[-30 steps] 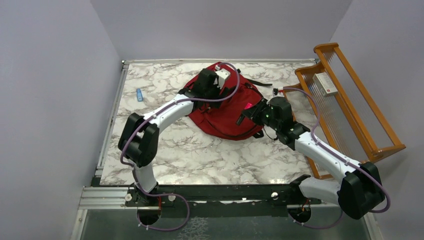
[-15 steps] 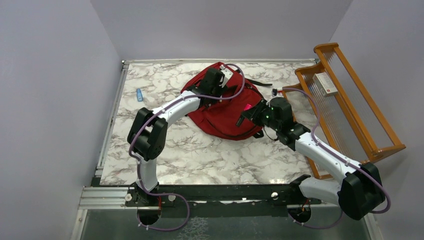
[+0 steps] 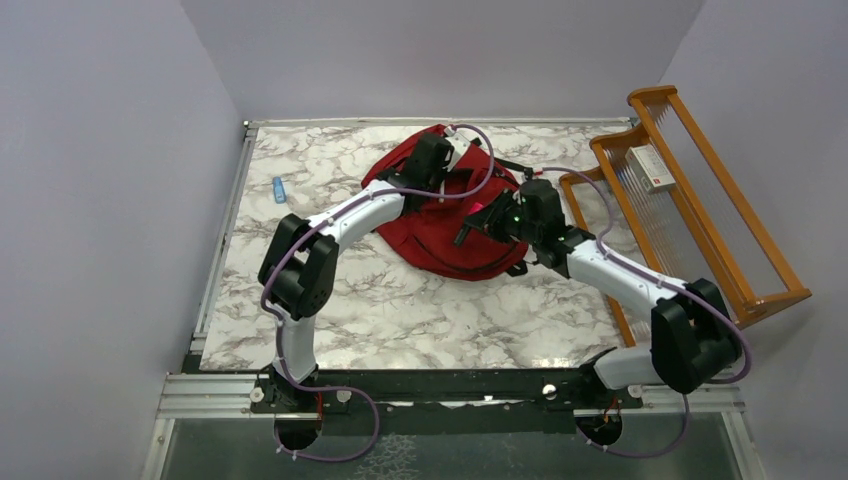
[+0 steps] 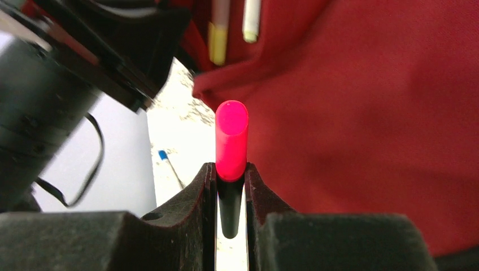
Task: Pack the student bag
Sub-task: Place the stationery in the student bag.
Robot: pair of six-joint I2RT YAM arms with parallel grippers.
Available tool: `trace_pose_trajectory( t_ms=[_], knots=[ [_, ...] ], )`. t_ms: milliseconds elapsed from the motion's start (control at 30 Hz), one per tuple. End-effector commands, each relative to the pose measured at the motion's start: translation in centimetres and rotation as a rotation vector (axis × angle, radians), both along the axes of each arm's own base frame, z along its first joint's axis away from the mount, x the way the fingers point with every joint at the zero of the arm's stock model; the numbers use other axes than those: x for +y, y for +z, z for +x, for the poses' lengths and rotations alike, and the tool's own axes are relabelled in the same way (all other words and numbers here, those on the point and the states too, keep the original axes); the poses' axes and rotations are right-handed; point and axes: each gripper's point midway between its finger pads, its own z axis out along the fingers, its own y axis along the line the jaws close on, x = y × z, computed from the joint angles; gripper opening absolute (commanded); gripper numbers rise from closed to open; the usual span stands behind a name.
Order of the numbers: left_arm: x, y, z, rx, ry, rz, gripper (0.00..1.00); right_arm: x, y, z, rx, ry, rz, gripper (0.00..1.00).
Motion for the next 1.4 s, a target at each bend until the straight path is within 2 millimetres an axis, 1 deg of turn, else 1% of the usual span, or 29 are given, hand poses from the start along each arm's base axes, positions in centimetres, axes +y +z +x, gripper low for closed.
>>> trace_pose_trajectory(
  t_ms=[0, 67, 167, 233, 367, 433, 567, 700, 833, 967, 1133, 1233, 1267, 1300, 1333, 1367],
  knots=[
    [-1.5, 3.2, 0.2, -0.058, -0.014, -0.101, 0.30, 2.1, 3.1, 2.9, -0.035, -0.013, 0.101, 0.00],
    [-1.9, 3.1, -0.2, -0.044, -0.027, -0.128, 0.24, 2.4, 3.0, 4.0, -0.018, -0.045, 0.119, 0.00],
    [-2.3, 3.3, -0.8, -0.033, -0.033, -0.165, 0.11, 2.8, 2.5, 5.8, 0.013, -0.102, 0.148, 0.00],
    [-2.4, 3.4, -1.1, -0.026, -0.036, -0.182, 0.07, 2.8, 2.5, 7.1, 0.022, -0.155, 0.167, 0.01],
    [-2.8, 3.7, -1.8, -0.019, -0.048, -0.218, 0.03, 2.5, 2.3, 9.0, 0.044, -0.263, 0.213, 0.00],
    [-3.0, 3.8, -2.0, -0.014, -0.056, -0.236, 0.00, 1.9, 2.1, 10.0, 0.041, -0.334, 0.229, 0.01],
    [-3.2, 3.7, -2.5, -0.002, -0.062, -0.251, 0.00, 1.1, 1.0, 11.0, 0.083, -0.436, 0.253, 0.00],
    [-3.3, 3.6, -2.7, 0.006, -0.072, -0.256, 0.00, 1.4, 0.3, 12.0, 0.098, -0.457, 0.268, 0.01],
    [-3.5, 4.0, -2.7, 0.004, -0.077, -0.272, 0.00, 3.0, -0.1, 12.7, 0.116, -0.401, 0.278, 0.01],
    [-4.0, 4.0, -2.9, 0.017, -0.092, -0.284, 0.00, 5.6, -0.7, 12.9, 0.158, -0.286, 0.295, 0.00],
    [-4.0, 4.0, -2.9, 0.017, -0.090, -0.285, 0.00, 8.4, -1.8, 13.0, 0.206, -0.151, 0.324, 0.00],
    [-4.0, 4.2, -3.0, 0.017, -0.091, -0.289, 0.00, 9.8, -2.1, 13.9, 0.186, -0.073, 0.307, 0.01],
    [-4.0, 4.1, -3.0, 0.017, -0.090, -0.288, 0.00, 10.2, -1.5, 14.6, 0.153, -0.054, 0.299, 0.04],
    [-4.0, 4.0, -3.0, 0.020, -0.089, -0.288, 0.00, 10.3, -1.7, 14.9, 0.132, -0.043, 0.277, 0.09],
    [-4.0, 4.0, -3.0, 0.022, -0.090, -0.289, 0.00, 10.4, -1.6, 15.4, 0.100, -0.032, 0.255, 0.14],
    [-4.0, 3.9, -3.1, 0.027, -0.090, -0.290, 0.00, 10.4, -1.2, 16.0, 0.057, -0.021, 0.228, 0.22]
  ],
)
